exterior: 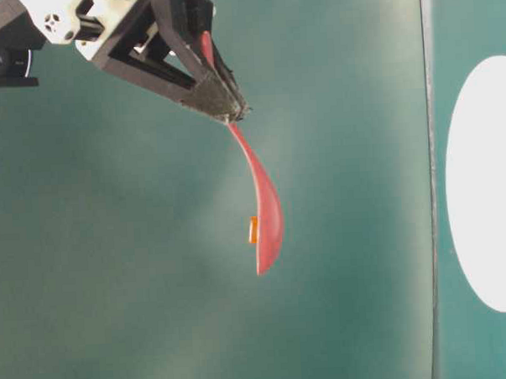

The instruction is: Grip the spoon and scoop the red block from the bowl with right arm.

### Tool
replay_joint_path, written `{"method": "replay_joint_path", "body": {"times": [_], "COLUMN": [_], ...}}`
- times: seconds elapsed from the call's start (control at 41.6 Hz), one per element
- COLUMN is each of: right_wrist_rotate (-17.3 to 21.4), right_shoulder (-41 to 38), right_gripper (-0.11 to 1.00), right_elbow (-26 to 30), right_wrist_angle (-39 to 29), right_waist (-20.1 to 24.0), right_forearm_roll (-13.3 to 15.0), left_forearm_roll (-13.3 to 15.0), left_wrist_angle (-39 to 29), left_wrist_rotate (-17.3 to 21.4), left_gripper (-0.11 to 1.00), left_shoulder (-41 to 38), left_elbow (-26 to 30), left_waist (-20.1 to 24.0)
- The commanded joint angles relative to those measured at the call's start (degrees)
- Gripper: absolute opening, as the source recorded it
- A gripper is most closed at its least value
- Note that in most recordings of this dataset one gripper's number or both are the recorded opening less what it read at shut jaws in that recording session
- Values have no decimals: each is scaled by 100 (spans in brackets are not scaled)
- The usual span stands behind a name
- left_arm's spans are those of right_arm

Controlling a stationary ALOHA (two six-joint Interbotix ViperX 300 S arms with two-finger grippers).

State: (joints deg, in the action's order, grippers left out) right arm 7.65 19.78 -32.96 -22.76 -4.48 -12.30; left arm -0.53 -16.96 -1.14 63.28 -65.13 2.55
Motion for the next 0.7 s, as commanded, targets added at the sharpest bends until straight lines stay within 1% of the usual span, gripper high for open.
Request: {"method": "replay_joint_path", "body": {"times": [0.0, 0.674], "right_wrist_rotate": [-9, 0], "right_shoulder": [105, 79], "right_gripper": [23, 23], "right_elbow": [97, 88], "right_wrist_angle": [53, 185], "right_waist": [9, 9], "right_forearm_roll": [0, -18], "left_forearm_roll": [-9, -9], "left_wrist_angle": [26, 35], "left_wrist_rotate": [-9, -9], "left_gripper": [3, 3], "left_shoulder": [-62, -62], "left_elbow": [123, 114], "left_waist": [18, 18]}}
